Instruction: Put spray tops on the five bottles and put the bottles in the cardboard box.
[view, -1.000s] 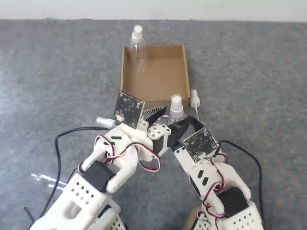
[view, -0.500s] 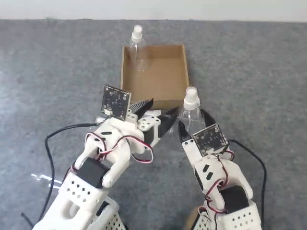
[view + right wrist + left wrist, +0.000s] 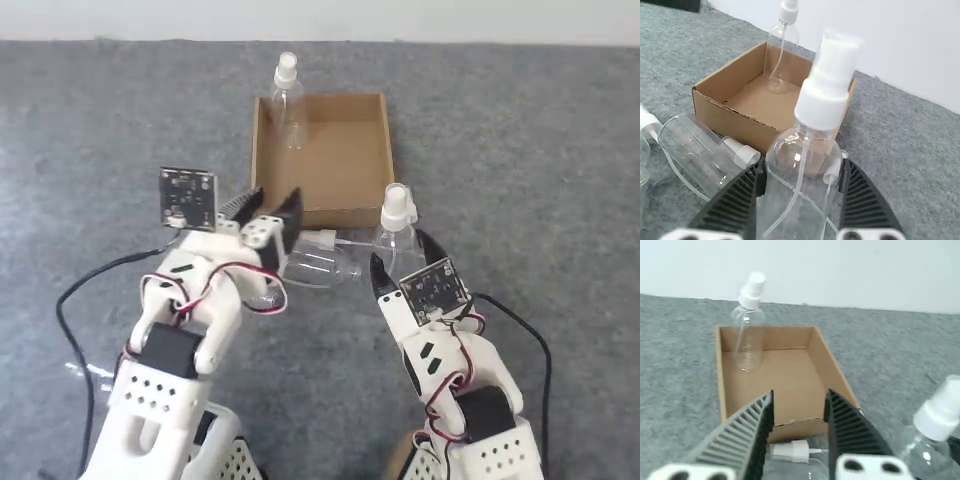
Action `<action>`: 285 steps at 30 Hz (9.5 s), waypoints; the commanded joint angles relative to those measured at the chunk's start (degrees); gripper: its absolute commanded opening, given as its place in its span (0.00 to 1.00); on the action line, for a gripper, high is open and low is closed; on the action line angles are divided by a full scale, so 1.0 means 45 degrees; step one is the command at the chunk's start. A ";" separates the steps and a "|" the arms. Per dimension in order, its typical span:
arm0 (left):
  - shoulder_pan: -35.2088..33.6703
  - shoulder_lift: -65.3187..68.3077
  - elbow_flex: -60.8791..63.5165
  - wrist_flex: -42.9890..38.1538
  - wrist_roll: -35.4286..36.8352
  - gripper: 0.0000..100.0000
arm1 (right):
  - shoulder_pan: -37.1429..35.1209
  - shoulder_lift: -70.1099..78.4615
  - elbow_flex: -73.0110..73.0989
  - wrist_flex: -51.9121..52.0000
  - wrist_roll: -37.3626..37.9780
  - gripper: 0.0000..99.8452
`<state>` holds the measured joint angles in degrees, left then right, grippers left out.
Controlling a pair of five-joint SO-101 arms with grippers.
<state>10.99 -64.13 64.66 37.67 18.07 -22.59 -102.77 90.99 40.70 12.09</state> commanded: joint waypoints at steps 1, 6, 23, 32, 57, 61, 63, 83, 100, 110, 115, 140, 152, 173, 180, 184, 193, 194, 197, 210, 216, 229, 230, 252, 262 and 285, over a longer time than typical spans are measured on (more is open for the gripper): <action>-0.0508 -0.0195 -0.0264 -0.0313 0.0098 0.11 | 0.0166 -0.0303 -0.0215 -0.0225 0.0020 0.07; -0.0449 -0.0176 0.0010 -0.0469 0.0117 0.10 | -0.0147 -0.0303 -0.1074 0.0947 0.0000 0.07; 0.2755 -0.0176 0.2589 -0.4298 -0.1641 0.10 | -0.1690 -0.0303 -0.1856 0.1651 0.0020 0.07; 0.3575 -0.0176 0.2803 -0.4611 -0.1700 0.10 | -0.2217 -0.0303 -0.1758 0.2022 0.0098 0.07; 0.5470 -0.0176 0.2803 -0.3575 -0.2618 0.10 | -0.2120 -0.0303 -0.1758 0.2022 0.0117 0.07; 0.5314 -0.0176 0.2803 -0.3614 -0.2618 0.10 | -0.2100 -0.0303 -0.1758 0.2022 0.0117 0.07; 0.5314 -0.0176 0.2803 -0.3614 -0.2618 0.10 | -0.2100 -0.0303 -0.1758 0.2022 0.0117 0.07; 0.3204 -0.1407 0.2237 -0.2891 -0.1836 0.10 | -0.1299 -0.0303 -0.1836 0.2002 0.0117 0.07; -0.1621 -0.8264 0.2823 0.0742 -0.0938 0.11 | -0.1299 -0.0283 -0.3087 0.2022 0.0137 0.07; -0.2657 -0.8186 0.3937 -0.1114 -0.0234 0.11 | -0.1377 0.1299 -0.4884 0.1788 0.0821 0.06; -0.2676 -0.8205 0.4112 -0.1328 -0.0274 0.11 | -0.1377 0.3956 -0.6076 0.0440 0.0840 0.06; -0.4044 -0.8186 0.4132 -0.1602 -0.0274 0.11 | -0.1377 1.6537 -1.4593 -0.1788 0.0840 0.06; -0.4063 -0.8205 0.4347 -0.1856 -0.0274 0.11 | -0.1748 2.2066 -1.9165 -0.1729 0.0840 0.06; -0.4591 -0.8205 0.4386 -0.2266 -0.0254 0.10 | -0.1866 2.6559 -2.3131 -0.0654 0.0840 0.06; -0.4591 -0.8205 0.4386 -0.2266 -0.0254 0.10 | -0.2081 2.7302 -2.4342 0.0381 0.1661 0.06; -0.4591 -0.8205 0.4386 -0.2266 -0.0254 0.10 | -0.2237 2.7692 -2.5162 0.1260 0.1641 0.06; -0.4571 -0.8205 0.4386 -0.2266 -0.0254 0.10 | -0.2237 2.8435 -2.5397 0.0967 0.1719 0.06; -0.4571 -0.8205 0.4386 -0.2266 -0.0254 0.10 | -0.2237 2.8513 -2.5475 0.1006 0.1719 0.07; -0.4571 -0.8205 0.4386 -0.2266 -0.0254 0.10 | -0.2237 2.8845 -2.5768 0.1045 0.1719 0.07; -0.4571 -0.8205 0.4386 -0.2266 -0.0254 0.10 | -0.2217 2.9665 -2.6159 0.0987 0.1739 0.07; -0.4571 -0.8205 0.4386 -0.2286 -0.0254 0.10 | -0.2237 2.9685 -2.6159 0.0987 0.1739 0.07; -0.4571 -0.8205 0.4386 -0.2286 -0.0254 0.10 | -0.2237 2.9685 -2.6100 0.1104 0.1661 0.17; -0.4571 -0.8205 0.4386 -0.2286 -0.0254 0.10 | -0.2237 2.9685 -2.6100 0.1104 0.1661 0.18; -0.4571 -0.8205 0.4386 -0.2286 -0.0254 0.10 | -0.2295 3.0291 -2.6159 0.0459 0.1621 0.18; -0.4571 -0.8205 0.4386 -0.2305 -0.0254 0.10 | -0.2256 3.0291 -2.6159 0.0596 0.0488 0.29; -0.4571 -0.8205 0.4386 -0.2305 -0.0274 0.10 | -0.2295 2.8982 -2.6159 0.3272 0.0430 0.28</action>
<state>-9.41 -101.49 84.70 29.14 16.31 -32.44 34.20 -24.18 53.36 14.81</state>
